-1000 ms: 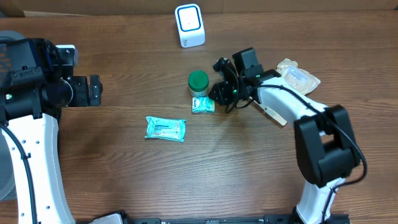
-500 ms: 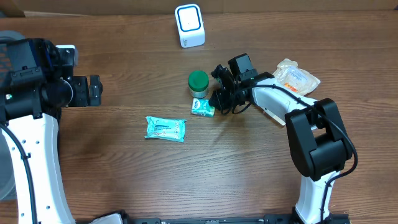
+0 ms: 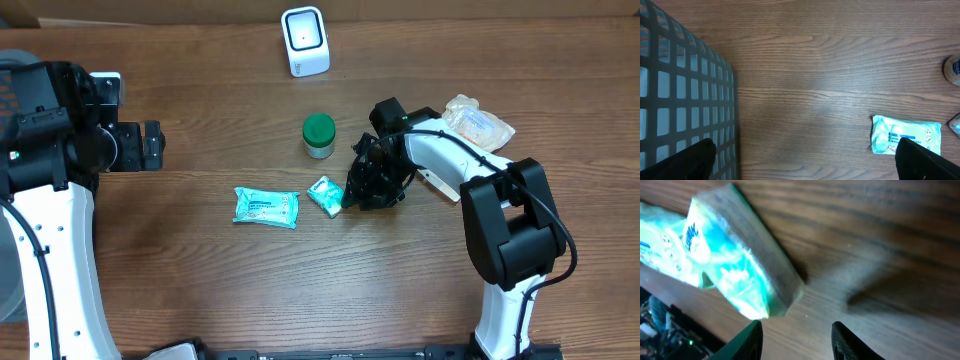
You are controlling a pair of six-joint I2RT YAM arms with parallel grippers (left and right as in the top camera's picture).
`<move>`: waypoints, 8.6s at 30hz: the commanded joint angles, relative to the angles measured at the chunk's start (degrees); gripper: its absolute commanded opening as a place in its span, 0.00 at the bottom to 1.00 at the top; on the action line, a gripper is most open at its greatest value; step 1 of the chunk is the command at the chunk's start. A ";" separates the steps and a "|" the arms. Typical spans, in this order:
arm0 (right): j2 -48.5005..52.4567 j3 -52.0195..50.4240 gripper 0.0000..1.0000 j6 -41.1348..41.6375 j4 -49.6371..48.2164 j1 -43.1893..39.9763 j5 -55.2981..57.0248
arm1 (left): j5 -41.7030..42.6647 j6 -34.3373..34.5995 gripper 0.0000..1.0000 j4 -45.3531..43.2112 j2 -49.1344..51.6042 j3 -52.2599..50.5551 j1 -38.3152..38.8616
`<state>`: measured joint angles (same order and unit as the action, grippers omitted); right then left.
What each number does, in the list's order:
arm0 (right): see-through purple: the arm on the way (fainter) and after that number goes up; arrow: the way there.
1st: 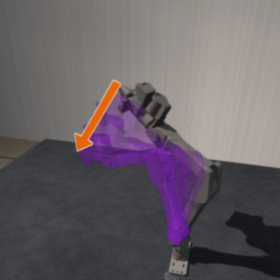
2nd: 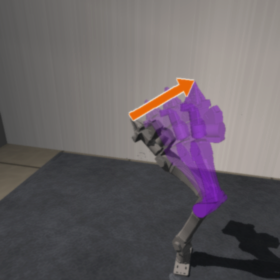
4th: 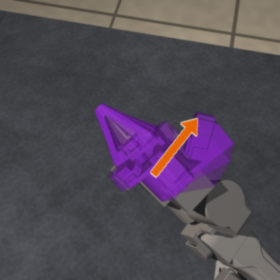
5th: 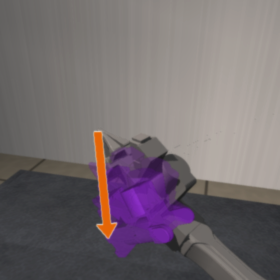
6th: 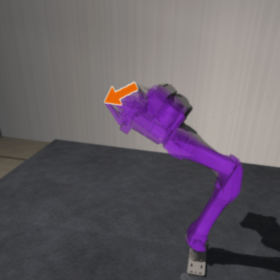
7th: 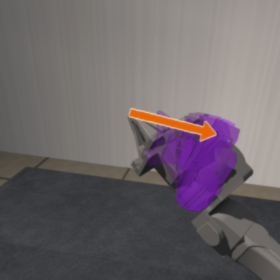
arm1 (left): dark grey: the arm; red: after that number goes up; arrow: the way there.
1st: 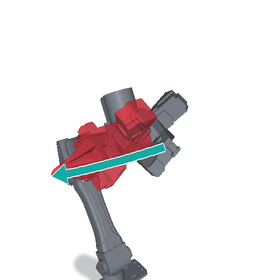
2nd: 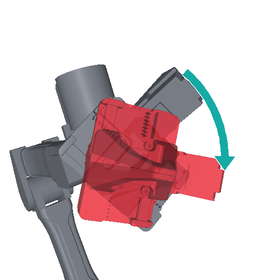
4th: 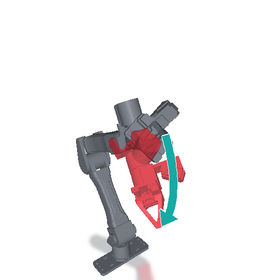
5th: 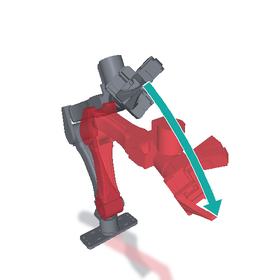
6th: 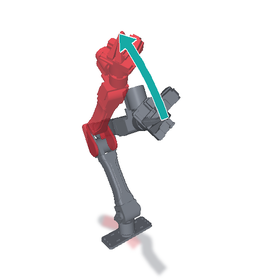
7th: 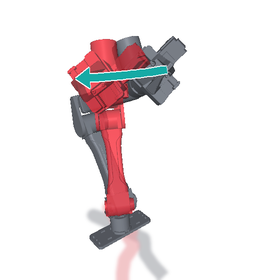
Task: Scan the item barcode
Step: 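Move right gripper to the teal Kleenex pack beside the jar and grasp it, then lift the teal Kleenex pack with right gripper, then hold the teal Kleenex pack up to the white scanner, then carry the teal pack right and drop it on the mushroom bag, then move right gripper over the green-lidded jar and lower onto it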
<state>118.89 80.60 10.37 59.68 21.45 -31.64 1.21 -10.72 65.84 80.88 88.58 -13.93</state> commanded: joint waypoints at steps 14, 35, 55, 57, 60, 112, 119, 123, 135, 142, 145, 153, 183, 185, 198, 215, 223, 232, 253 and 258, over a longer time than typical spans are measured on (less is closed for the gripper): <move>-1.31 -0.09 0.36 -9.35 -7.41 5.05 7.80 | -0.15 -0.87 1.00 -0.04 -0.63 1.31 -0.31; -11.87 -2.05 0.04 -5.70 -9.99 4.39 -22.60 | -0.17 -0.87 0.99 -0.04 -0.63 1.31 -0.31; -17.20 -2.08 0.04 7.28 -10.36 -12.90 -58.27 | -0.17 -0.87 1.00 -0.04 -0.63 1.31 -0.31; -17.20 -2.08 0.04 7.28 -10.36 -12.90 -58.27 | -0.15 -0.87 1.00 -0.04 -0.63 1.31 -0.31; -17.20 -2.08 0.04 7.28 -10.34 -12.90 -58.29 | -0.17 -0.87 1.00 -0.04 -0.63 1.31 -0.31; 10.29 30.25 0.04 -41.03 -61.57 12.28 63.10 | -0.15 -0.87 1.00 -0.04 -0.63 1.31 -0.28; 21.46 30.25 0.04 -51.47 -74.62 10.01 62.86 | -0.15 -0.87 1.00 -0.04 -0.63 1.31 -0.31; 25.27 30.25 0.04 -57.70 -76.28 9.14 60.92 | -0.15 -0.87 1.00 -0.04 -0.63 1.31 -0.31; 26.16 30.25 0.04 -58.69 -79.34 9.11 60.33 | -0.17 -0.87 1.00 -0.04 -0.63 1.31 -0.28; 26.05 30.27 0.04 -60.37 -82.07 10.21 61.59 | -0.15 -0.87 1.00 -0.04 -0.63 1.31 -0.28; 25.09 30.27 0.04 -60.39 -83.52 10.71 63.14 | -0.15 -0.87 1.00 -0.04 -0.63 1.31 -0.31; 13.64 30.27 0.04 -53.75 -71.47 12.04 63.52 | -0.15 -0.87 1.00 -0.04 -0.63 1.31 -0.31; -18.34 1.14 0.04 19.47 -1.60 -25.38 21.49 | -0.15 -0.87 0.99 -0.04 -0.63 1.31 -0.28; -18.21 -2.62 0.06 19.41 -5.57 -27.69 18.21 | -0.15 -0.87 1.00 -0.04 -0.63 1.31 -0.31; -16.65 -3.67 0.45 12.50 -4.11 -28.65 17.66 | -0.15 -0.87 1.00 -0.04 -0.63 1.31 -0.31; -16.24 17.97 0.72 5.42 0.98 -4.37 19.63 | -0.15 -0.87 0.99 -0.04 -0.63 1.31 -0.31; -12.02 17.97 1.00 6.05 -15.52 6.29 22.69 | -0.17 -0.87 1.00 -0.04 -0.63 1.31 -0.31; 0.61 17.97 1.00 6.05 -22.25 7.41 23.45 | -0.15 -0.87 1.00 -0.04 -0.63 1.31 -0.28; 4.52 17.97 0.62 4.11 -16.61 7.96 23.23 | -0.17 -0.87 0.99 -0.04 -0.63 1.31 -0.28; 4.17 18.62 0.63 0.00 -11.85 7.96 22.36 | -0.15 -0.87 1.00 -0.04 -0.63 1.31 -0.31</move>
<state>123.15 98.89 13.76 44.62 29.04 -8.78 1.21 -10.72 66.00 80.88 88.88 -13.93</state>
